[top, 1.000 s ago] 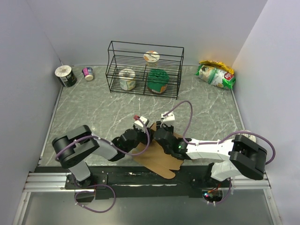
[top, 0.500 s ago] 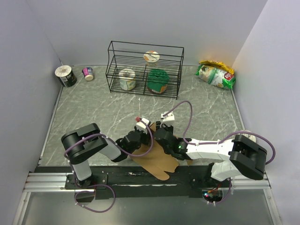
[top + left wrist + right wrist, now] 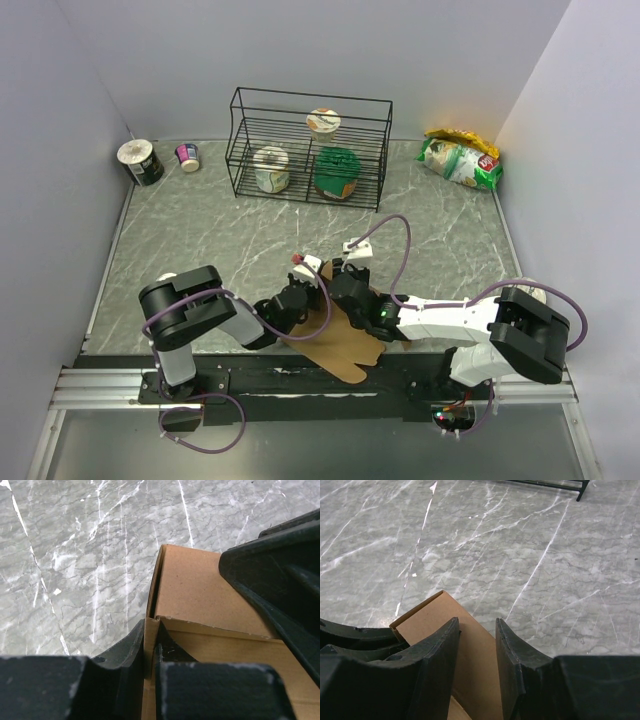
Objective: Fold the paper box
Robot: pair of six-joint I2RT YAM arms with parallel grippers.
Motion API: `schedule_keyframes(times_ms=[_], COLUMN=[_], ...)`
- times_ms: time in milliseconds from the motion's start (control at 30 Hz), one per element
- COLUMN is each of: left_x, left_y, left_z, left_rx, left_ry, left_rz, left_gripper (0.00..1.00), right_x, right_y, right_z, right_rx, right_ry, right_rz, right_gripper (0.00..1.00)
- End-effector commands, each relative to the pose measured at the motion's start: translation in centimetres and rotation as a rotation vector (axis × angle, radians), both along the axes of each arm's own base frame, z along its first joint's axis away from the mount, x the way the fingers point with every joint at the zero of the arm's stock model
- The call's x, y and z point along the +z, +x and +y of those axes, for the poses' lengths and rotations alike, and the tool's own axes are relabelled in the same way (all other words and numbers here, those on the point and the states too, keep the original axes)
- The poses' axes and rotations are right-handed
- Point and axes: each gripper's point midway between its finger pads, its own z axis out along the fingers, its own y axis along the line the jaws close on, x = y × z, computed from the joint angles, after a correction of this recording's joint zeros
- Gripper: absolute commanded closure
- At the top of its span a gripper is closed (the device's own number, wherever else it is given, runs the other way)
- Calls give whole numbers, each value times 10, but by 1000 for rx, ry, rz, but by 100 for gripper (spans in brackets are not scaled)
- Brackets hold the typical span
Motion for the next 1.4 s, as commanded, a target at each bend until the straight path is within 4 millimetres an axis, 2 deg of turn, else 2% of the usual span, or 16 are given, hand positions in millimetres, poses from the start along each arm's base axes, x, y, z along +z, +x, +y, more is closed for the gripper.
schedule_keyframes(times_ms=[0, 33, 67, 300, 333, 400, 467, 500, 533, 567, 733, 967, 1133, 1233, 1300, 1367], left_x=[-4, 4, 2, 8, 8, 6, 6, 7, 5, 13, 16, 36, 39, 50, 64, 80], left_y=[14, 14, 11, 6, 7, 7, 5, 5, 4, 4, -3, -20, -32, -37, -43, -39], left_z=[12, 5, 3, -19, -19, -16, -9, -6, -1, -1, 6, 18, 29, 35, 32, 31], left_rx=[96, 68, 46, -5, 4, 19, 31, 37, 45, 40, 23, -56, -102, -131, -175, -182], left_ry=[10, -26, -21, -112, -123, -115, -115, -114, -111, -128, -109, -115, -126, -174, -223, -260], left_rz=[-14, -38, -40, 7, 16, 27, 31, 33, 41, 34, 39, 13, 33, 38, 43, 57], left_gripper=[92, 90, 88, 87, 84, 80, 71, 65, 52, 49, 28, 12, 8, 5, 2, 1], right_x=[-45, -46, -46, -48, -48, -48, -49, -48, -49, -48, -44, -28, -6, 4, 7, 11], right_y=[-23, -23, -23, -24, -24, -24, -25, -25, -25, -25, -25, -26, -26, -27, -29, -31], right_z=[-22, -22, -21, -22, -23, -25, -25, -26, -26, -27, -30, -35, -31, -28, -29, -29], right_rx=[53, 55, 56, 56, 54, 49, 46, 44, 44, 42, 28, 22, 57, 82, 94, 106], right_ry=[-178, -180, -180, -182, -184, -189, -185, -182, -184, -185, -188, -170, -144, -140, -145, -137], right_rz=[121, 123, 123, 128, 129, 131, 131, 131, 131, 131, 125, 114, 91, 89, 96, 99], right_gripper=[58, 58, 58, 58, 58, 58, 58, 58, 58, 58, 56, 45, 31, 27, 25, 24])
